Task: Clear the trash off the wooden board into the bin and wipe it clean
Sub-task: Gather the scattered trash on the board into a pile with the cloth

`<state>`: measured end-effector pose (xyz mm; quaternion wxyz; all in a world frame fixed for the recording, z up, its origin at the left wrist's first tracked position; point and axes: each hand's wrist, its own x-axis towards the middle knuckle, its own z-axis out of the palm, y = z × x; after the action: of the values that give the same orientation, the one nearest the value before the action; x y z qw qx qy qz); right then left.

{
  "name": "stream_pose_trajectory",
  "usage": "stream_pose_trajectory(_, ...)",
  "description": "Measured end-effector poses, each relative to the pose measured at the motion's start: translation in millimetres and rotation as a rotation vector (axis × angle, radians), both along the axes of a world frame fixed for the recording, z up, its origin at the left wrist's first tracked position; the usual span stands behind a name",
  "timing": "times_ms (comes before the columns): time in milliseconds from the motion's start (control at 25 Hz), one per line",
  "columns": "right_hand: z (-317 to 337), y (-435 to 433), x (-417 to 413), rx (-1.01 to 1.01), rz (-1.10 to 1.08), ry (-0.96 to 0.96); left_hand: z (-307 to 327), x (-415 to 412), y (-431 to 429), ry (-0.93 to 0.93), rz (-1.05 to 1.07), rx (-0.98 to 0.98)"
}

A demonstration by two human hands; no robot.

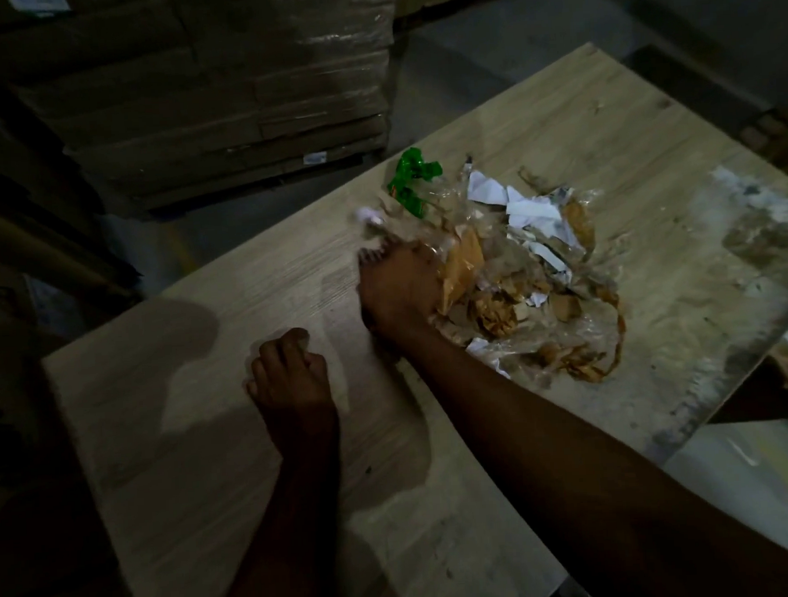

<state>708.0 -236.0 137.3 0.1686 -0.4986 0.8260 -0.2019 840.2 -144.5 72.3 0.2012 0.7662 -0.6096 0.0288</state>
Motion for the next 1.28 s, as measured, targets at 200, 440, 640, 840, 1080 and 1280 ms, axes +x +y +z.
stream_pose_trajectory(200, 31, 37, -72, -0.049, -0.103, -0.394, 10, -8, 0, 0.06, 0.043, 0.059)
stream_pose_trajectory(440, 86, 17, -125, -0.063, 0.044, -0.414, 26, -31, -32, 0.514, -0.148, 0.207)
stream_pose_trajectory(640, 93, -50, -152, -0.248, 0.267, -0.156, 30, -83, -73, 0.659, -0.195, 0.251)
stream_pose_trajectory(840, 50, -151, -164, 0.101, 0.76, 0.256, 2, -116, -53, 0.337, -0.239, 0.113)
stream_pose_trajectory(1080, 31, -126, -189, 0.136, 1.073, 0.265, 1, -118, -56, 0.333, -0.198, 0.072)
stream_pose_trajectory(1280, 52, -95, -238, -0.19, 0.786, 0.049, 19, -130, -50, 0.727, -0.055, 0.185)
